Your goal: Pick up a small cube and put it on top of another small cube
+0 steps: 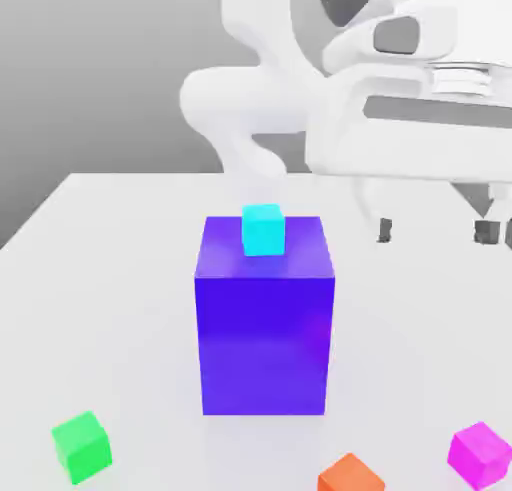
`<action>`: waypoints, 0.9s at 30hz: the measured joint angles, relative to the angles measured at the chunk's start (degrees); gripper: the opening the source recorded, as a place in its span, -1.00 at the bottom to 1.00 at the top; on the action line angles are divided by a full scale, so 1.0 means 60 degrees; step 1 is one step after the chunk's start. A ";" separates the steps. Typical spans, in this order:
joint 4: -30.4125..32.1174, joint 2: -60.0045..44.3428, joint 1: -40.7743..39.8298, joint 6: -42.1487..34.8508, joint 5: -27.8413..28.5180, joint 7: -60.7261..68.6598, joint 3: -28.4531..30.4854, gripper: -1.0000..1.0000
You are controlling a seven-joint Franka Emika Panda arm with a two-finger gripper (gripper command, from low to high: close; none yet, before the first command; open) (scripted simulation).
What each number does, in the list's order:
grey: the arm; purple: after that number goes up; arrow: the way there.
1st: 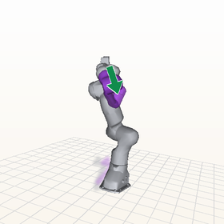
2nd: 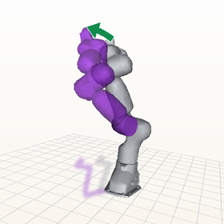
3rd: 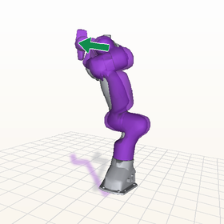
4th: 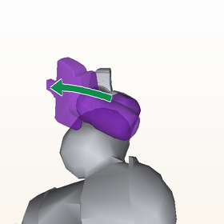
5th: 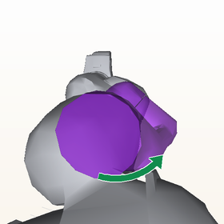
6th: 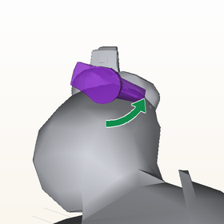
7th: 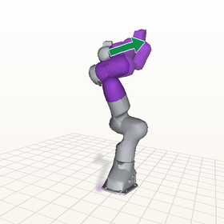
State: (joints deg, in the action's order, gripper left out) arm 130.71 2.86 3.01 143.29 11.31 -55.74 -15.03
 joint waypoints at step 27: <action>-0.0218 -0.4774 0.1458 0.1694 0.0759 -0.0745 -0.0249 -1.00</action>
State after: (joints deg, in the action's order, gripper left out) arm 129.40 -25.78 11.76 153.45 15.86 -60.21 -16.52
